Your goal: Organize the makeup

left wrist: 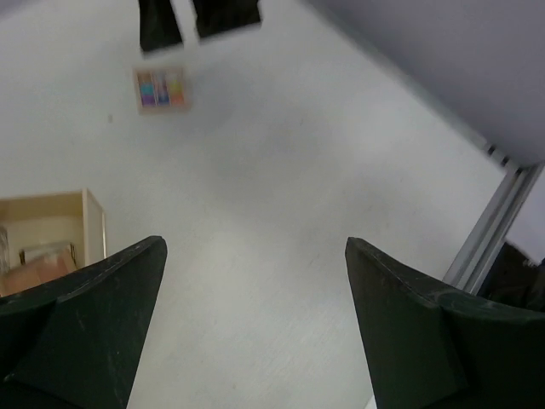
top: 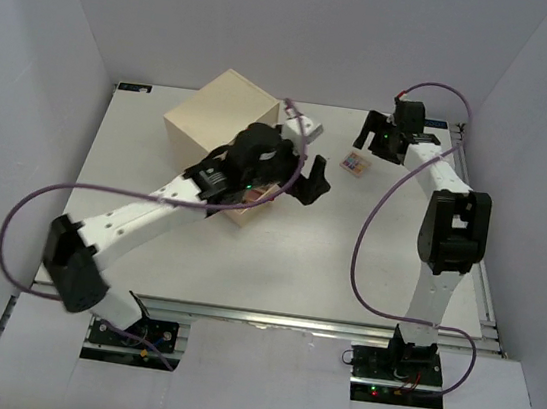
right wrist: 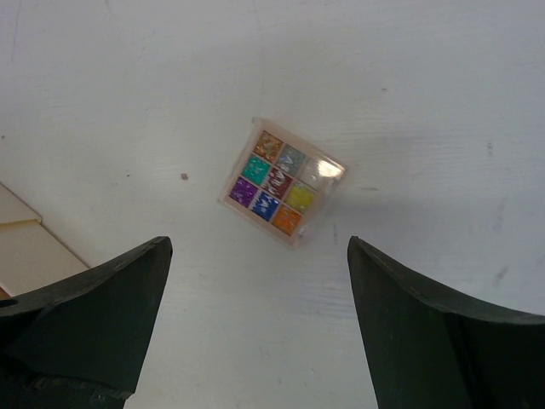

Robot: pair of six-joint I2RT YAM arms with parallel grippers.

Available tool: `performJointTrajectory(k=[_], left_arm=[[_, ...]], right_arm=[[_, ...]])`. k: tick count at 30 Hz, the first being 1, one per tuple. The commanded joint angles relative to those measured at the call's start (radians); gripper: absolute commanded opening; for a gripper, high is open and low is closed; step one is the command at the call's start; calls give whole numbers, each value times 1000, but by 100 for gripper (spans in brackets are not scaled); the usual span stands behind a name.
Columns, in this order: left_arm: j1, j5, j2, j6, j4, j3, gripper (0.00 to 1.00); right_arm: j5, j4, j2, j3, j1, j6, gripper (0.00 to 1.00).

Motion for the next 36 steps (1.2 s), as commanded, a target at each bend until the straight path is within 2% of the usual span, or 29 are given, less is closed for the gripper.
performJointTrajectory(k=[1,4,8,10,14,25,36], left_arm=[[-3,-1,-345,-38,80,-319,98],[-2,-69,-575,-42,60,-495,98],[4,-225,-848,-22,-7,-640,98],[4,-273,-956,-9,-25,-682,98],[8,-344,-1059,2,-44,-753,98],[7,-354,-1096,-15,-39,-772,98],[8,-375,-1114,-13,-33,-778,98]], right_arm=[[150,-91,99,168,55,68,90],[248,-99,172,249,85,70,90],[375,-130,254,330,127,64,90],[418,-147,279,360,138,77,90],[476,-144,272,354,152,78,90],[223,-161,229,232,126,226,90],[224,-198,322,307,107,247,90]])
